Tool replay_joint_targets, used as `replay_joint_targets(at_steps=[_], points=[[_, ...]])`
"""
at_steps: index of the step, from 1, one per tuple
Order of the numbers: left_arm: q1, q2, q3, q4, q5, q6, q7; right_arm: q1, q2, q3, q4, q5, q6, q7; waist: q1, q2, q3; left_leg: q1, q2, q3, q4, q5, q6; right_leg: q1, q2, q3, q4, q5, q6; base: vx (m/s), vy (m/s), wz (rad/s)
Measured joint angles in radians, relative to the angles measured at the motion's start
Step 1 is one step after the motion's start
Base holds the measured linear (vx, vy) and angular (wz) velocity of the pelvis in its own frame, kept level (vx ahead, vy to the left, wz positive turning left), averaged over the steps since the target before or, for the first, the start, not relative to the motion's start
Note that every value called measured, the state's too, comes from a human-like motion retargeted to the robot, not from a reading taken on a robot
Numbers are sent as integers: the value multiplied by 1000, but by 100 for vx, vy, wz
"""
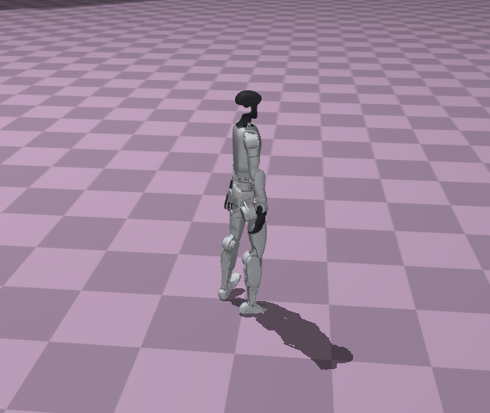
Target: In place motions
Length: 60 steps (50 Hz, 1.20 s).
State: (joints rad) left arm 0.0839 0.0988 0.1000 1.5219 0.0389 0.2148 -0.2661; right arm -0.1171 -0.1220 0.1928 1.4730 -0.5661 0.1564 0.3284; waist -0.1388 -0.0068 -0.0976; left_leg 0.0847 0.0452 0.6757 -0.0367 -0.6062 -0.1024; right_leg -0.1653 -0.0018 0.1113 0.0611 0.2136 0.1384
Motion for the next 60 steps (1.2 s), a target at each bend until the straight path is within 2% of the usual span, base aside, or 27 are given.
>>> replay_joint_targets(at_steps=[5,7,11,17,24,38,60], points=[[-8,-12,-19,-17,18,-9,0,-27,-4,47,32,-34,8,-8,-16,19,26,14,0,79,-1,-1,8,-2,35,86,-4,21,4,-16,15,-101],[-18,-16,-26,-17,28,-4,-2,-40,-7,55,44,-49,12,-16,-44,22,20,31,0,103,3,-21,-20,13,32,94,-19,8,-4,-14,14,-58],[-20,-26,-19,-19,35,-5,-3,-42,-9,57,54,-52,15,-34,1,29,17,47,-6,202,-2,-30,-33,35,66,184,-47,15,-22,-6,9,-116],[-19,-29,-21,-10,23,-3,-3,-31,-12,34,53,-31,16,-48,-11,42,10,46,-3,200,-4,-29,-36,22,65,185,-44,18,-14,0,0,-2],[-32,-20,-25,-12,22,4,2,-24,-14,35,43,-28,13,-38,-72,44,22,33,0,102,3,-17,-22,-3,37,84,-7,10,-9,0,-3,74],[-58,-22,-35,-45,5,0,5,16,-30,10,43,-37,9,-36,-30,38,18,-38,2,-124,14,29,15,62,-38,-139,-7,-54,-19,7,-9,100],[-28,26,16,93,-41,22,93,65,-27,-11,-3,-15,-18,-36,196,-32,-1,-194,-59,-488,71,119,29,196,-118,-474,-36,-137,-33,24,-6,99]])
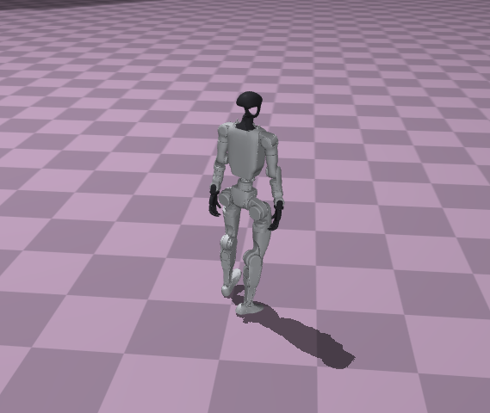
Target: In place motions
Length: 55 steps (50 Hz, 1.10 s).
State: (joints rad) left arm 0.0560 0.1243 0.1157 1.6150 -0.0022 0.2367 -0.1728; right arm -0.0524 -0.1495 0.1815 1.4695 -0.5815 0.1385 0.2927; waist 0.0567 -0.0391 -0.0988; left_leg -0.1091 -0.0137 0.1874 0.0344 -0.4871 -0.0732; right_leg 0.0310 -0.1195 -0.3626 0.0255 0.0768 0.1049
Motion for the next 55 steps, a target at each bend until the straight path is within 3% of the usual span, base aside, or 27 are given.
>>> replay_joint_targets(at_steps=[6,13,20,27,42,52,55], points=[[7,-15,10,22,-17,-3,13,-3,10,-3,-37,16,-10,1,-21,-10,-11,-6,-40,-111,-8,9,5,26,-12,-106,-4,-17,5,8,5,94],[2,-46,52,15,-99,-10,16,-8,21,17,-73,21,-22,9,75,-27,-3,-30,-22,-33,12,20,-8,17,-23,-34,-3,-9,2,5,4,-49],[-13,-19,4,10,-35,-4,16,-11,32,26,-83,5,-27,19,95,-23,1,-17,-6,37,6,10,-4,-8,-15,41,7,0,-2,-6,1,-48],[-15,1,-25,16,8,-9,27,-22,41,31,-62,-16,-21,29,-30,-7,-29,1,13,77,-6,-27,-5,-68,-5,77,27,10,1,-21,-4,-32],[23,-15,-49,-52,28,-9,-24,-116,29,29,-12,-32,6,32,-230,32,-38,128,62,437,-62,-116,-33,-249,100,445,51,116,21,-32,9,-161],[40,-48,-72,-84,83,-19,-58,-196,28,51,-17,-23,22,20,-421,60,18,236,59,657,-9,-180,-112,-287,171,599,23,225,157,-20,24,-213],[30,-45,-94,-75,91,-10,-66,-195,24,40,-13,-22,29,8,-464,56,43,280,87,716,24,-171,-162,-269,213,602,23,238,157,-6,9,-178]])
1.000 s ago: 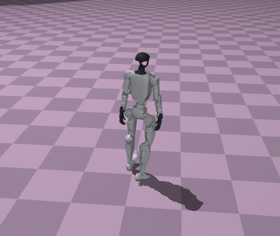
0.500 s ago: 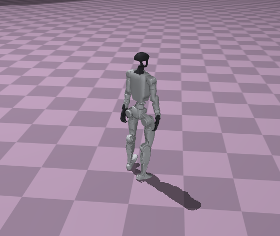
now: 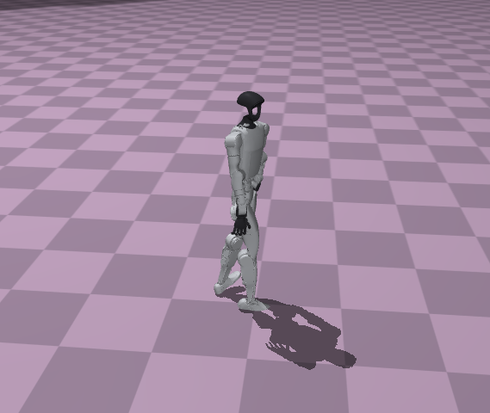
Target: In place motions
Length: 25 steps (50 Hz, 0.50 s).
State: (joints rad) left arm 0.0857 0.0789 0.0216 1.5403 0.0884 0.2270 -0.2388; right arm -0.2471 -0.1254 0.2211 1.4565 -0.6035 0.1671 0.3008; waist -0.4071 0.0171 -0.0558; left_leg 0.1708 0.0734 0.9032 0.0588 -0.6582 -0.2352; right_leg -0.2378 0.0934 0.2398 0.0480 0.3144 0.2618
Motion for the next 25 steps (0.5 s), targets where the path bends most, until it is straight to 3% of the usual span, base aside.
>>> replay_joint_targets(at_steps=[13,25], points=[[-93,2,-22,-64,4,0,17,96,-43,-148,81,51,46,-62,-225,40,51,20,-21,112,43,-10,-26,-7,51,100,2,32,0,-4,23,-83],[-121,-53,-33,-114,-35,-32,-2,214,-40,-288,178,159,76,-95,-246,42,62,19,-32,114,38,-17,-26,-8,47,96,3,34,0,0,1,-3]])
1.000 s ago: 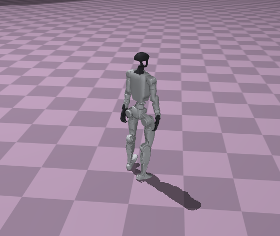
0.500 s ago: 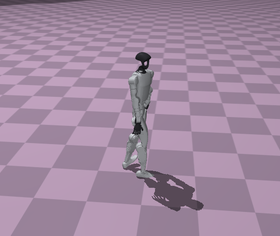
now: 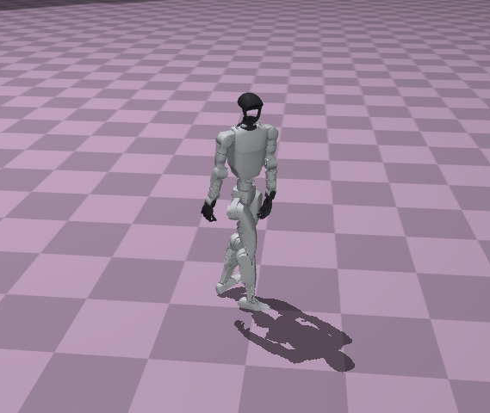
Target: In place motions
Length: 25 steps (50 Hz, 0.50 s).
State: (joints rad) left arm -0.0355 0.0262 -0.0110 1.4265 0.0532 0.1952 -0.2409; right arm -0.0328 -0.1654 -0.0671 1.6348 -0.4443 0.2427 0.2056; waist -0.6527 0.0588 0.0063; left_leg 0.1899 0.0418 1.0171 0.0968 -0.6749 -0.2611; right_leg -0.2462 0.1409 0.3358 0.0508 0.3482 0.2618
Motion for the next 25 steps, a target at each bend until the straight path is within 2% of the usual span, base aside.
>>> replay_joint_targets(at_steps=[12,17,25], points=[[13,13,-3,133,61,39,-16,-52,10,56,-136,-25,-25,35,44,12,-14,2,2,-5,-3,6,0,13,-13,-5,-16,-16,0,1,-3,13],[-2,42,30,128,46,51,-8,-78,-8,58,-193,-11,-37,57,124,17,-32,-15,-1,-21,-3,1,12,14,-43,-12,-20,-40,-2,4,-11,52],[-38,60,52,60,-13,35,8,-76,-54,27,-208,-5,-50,60,239,10,-49,-48,0,-159,-24,5,71,58,-91,-91,-5,-99,-80,13,-22,126]])
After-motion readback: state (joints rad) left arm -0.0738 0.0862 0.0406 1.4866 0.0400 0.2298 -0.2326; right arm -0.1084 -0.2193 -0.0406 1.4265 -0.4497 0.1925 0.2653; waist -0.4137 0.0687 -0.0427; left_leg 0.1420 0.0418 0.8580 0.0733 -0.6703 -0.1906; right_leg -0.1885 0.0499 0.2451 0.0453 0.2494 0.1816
